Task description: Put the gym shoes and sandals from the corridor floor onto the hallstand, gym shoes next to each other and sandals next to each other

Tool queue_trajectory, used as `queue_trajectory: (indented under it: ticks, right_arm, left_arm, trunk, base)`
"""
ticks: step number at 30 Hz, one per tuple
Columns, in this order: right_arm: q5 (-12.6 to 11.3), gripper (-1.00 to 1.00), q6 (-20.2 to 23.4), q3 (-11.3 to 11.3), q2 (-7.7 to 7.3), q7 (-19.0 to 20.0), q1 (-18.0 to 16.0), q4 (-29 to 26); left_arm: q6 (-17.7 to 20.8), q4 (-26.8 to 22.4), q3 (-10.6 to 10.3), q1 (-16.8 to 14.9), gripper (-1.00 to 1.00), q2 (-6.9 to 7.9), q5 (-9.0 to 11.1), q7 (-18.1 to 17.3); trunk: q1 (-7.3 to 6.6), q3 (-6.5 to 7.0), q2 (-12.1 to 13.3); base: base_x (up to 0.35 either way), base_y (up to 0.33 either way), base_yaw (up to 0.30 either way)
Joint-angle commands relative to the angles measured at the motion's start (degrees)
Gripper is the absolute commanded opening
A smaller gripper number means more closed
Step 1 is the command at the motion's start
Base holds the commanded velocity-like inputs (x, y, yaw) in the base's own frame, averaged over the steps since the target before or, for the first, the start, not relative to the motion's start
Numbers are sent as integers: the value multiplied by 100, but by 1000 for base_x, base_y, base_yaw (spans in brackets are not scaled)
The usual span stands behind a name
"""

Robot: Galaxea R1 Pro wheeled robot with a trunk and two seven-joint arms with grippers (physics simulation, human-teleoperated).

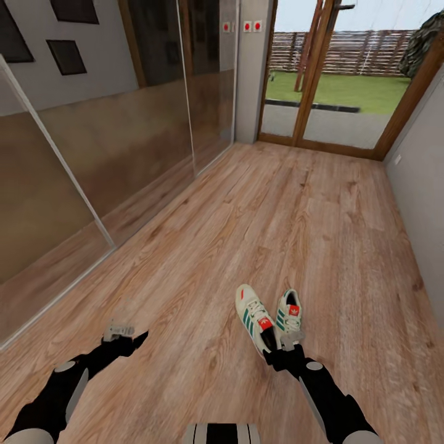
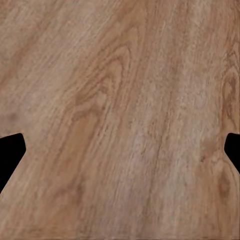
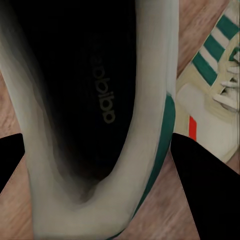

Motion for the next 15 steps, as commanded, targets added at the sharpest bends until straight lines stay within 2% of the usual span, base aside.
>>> queue_trajectory:
  ticks: [1, 4, 5, 8, 12, 15]
  right_arm:
    - [52, -100, 30, -8, 2, 32, 0, -8]
    - [48, -100, 4, -7, 6, 32, 0, 3]
    - [48, -100, -7, -6, 8, 32, 0, 5]
    - [44, -100, -24, -5, 12, 32, 2, 13]
    - [37, -100, -322, 2, 18, 32, 34, 20]
    - [29, -100, -653, 2, 21, 32, 126, 24]
  left_arm:
    - [-54, 137, 35, -3, 100, -5, -21, 26]
    - [-671, 960, 59, 5, 100, 14, -23, 460]
    - [-1128, 1484, 66, 8, 100, 57, -17, 710]
    - [-1700, 2175, 69, 9, 100, 108, -6, 1097]
    - [-2161, 2633, 93, 174, 100, 130, 42, 1610]
    - [-2329, 2688, 300, 410, 100, 129, 89, 1755]
  trunk:
    - [-3, 28, 0]
    - [-11, 121, 4]
    - [-14, 152, 5]
    - [-22, 246, 9]
    - [-32, 370, 15]
    - [-40, 464, 19]
  base:
    - [0, 0, 0]
    - [0, 0, 0]
    - [0, 0, 0]
    - [0, 0, 0]
    - [0, 0, 0]
    - [0, 0, 0]
